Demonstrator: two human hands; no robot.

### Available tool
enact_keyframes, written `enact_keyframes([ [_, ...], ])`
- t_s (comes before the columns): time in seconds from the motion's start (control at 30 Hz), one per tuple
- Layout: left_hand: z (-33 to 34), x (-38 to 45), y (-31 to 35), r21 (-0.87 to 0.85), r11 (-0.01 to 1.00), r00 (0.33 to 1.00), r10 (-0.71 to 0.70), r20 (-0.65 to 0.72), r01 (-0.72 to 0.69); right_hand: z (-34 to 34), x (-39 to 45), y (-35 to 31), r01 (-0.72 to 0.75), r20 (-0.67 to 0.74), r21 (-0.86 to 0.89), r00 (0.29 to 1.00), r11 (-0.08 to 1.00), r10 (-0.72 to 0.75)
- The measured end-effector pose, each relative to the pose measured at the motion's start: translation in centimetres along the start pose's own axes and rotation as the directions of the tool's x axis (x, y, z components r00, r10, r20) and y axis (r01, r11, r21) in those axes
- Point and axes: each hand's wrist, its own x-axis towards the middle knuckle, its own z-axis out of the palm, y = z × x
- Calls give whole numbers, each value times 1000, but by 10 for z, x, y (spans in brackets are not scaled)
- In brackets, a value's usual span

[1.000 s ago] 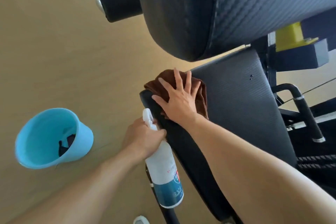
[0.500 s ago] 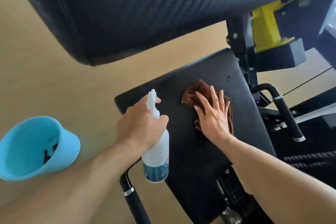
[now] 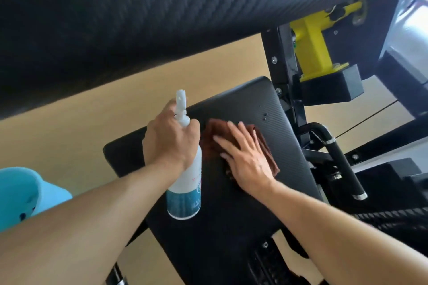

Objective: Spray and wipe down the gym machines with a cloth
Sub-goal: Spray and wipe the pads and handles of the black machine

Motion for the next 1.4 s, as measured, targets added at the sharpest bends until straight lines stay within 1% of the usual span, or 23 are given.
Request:
enact_keyframes([
  [0.07, 7, 12, 5, 42, 999, 995, -19, 98, 15, -19, 54, 17, -280, -66, 69, 957, 958, 284],
  [0.13, 16, 21, 6, 47, 997, 981, -61, 185, 53, -36, 102, 29, -540, -67, 186, 826, 821, 559],
  [0.17, 21, 24, 5, 50, 995, 968, -92, 232, 83, -39, 117, 33, -605, -63, 217, 775, 767, 629],
  [0.2, 26, 26, 2, 56, 992, 949, -125, 290, 113, -39, 125, 36, -624, -65, 214, 758, 751, 649],
  [0.33, 44, 29, -5, 106, 977, 877, -215, 430, 188, -37, 93, 44, -457, -127, 179, 867, 871, 481],
  [0.37, 47, 29, -4, 123, 973, 864, -232, 448, 197, -34, 77, 46, -444, -148, 181, 870, 877, 471],
  [0.43, 52, 32, -1, 160, 964, 840, -264, 475, 212, -23, 36, 44, -540, -185, 224, 793, 811, 580],
  [0.53, 57, 40, 5, 203, 956, 846, -282, 453, 210, -3, -23, 22, -725, -176, 275, 608, 631, 775],
  [0.7, 65, 42, 19, 209, 948, 850, -310, 425, 241, 6, -56, 11, -814, -119, 294, 488, 500, 865],
  [0.73, 65, 42, 18, 191, 943, 839, -330, 433, 272, 4, -47, 11, -803, -104, 317, 500, 505, 860],
  [0.77, 66, 44, 18, 176, 940, 829, -342, 443, 293, 0, -34, 15, -767, -108, 331, 549, 550, 829],
  [0.8, 67, 46, 18, 163, 939, 822, -343, 455, 302, -5, -17, 21, -703, -125, 322, 632, 634, 765],
  [0.87, 68, 46, 20, 148, 938, 812, -344, 471, 312, -18, 26, 36, -491, -136, 251, 835, 834, 533],
  [0.93, 70, 44, 21, 145, 940, 814, -341, 470, 310, -31, 71, 51, -255, -95, 177, 957, 951, 275],
  [1.03, 71, 44, 22, 136, 947, 842, -322, 433, 293, -40, 93, 74, -13, -22, 75, 1000, 997, 15],
  [1.07, 72, 45, 21, 125, 948, 846, -317, 429, 292, -40, 82, 85, -7, -54, 57, 998, 998, 11],
  [1.1, 72, 46, 21, 121, 949, 847, -315, 428, 292, -38, 64, 95, -66, -122, 66, 990, 996, 73],
  [1.13, 72, 45, 21, 119, 950, 850, -313, 423, 290, -34, 39, 103, -186, -207, 119, 956, 975, 208],
  [1.17, 72, 44, 20, 120, 951, 856, -308, 416, 284, -30, 9, 107, -346, -272, 233, 874, 909, 402],
  [1.23, 70, 44, 19, 113, 953, 862, -303, 406, 281, -20, -56, 97, -656, -215, 443, 584, 611, 783],
  [1.27, 70, 45, 19, 108, 953, 860, -304, 411, 285, -13, -87, 87, -752, -167, 473, 435, 459, 885],
  [1.3, 70, 43, 19, 107, 952, 855, -304, 421, 286, -7, -117, 76, -812, -138, 463, 329, 355, 934],
  [1.4, 67, 42, 19, 103, 954, 844, -298, 445, 282, 10, -165, 54, -864, -133, 478, 109, 160, 985],
])
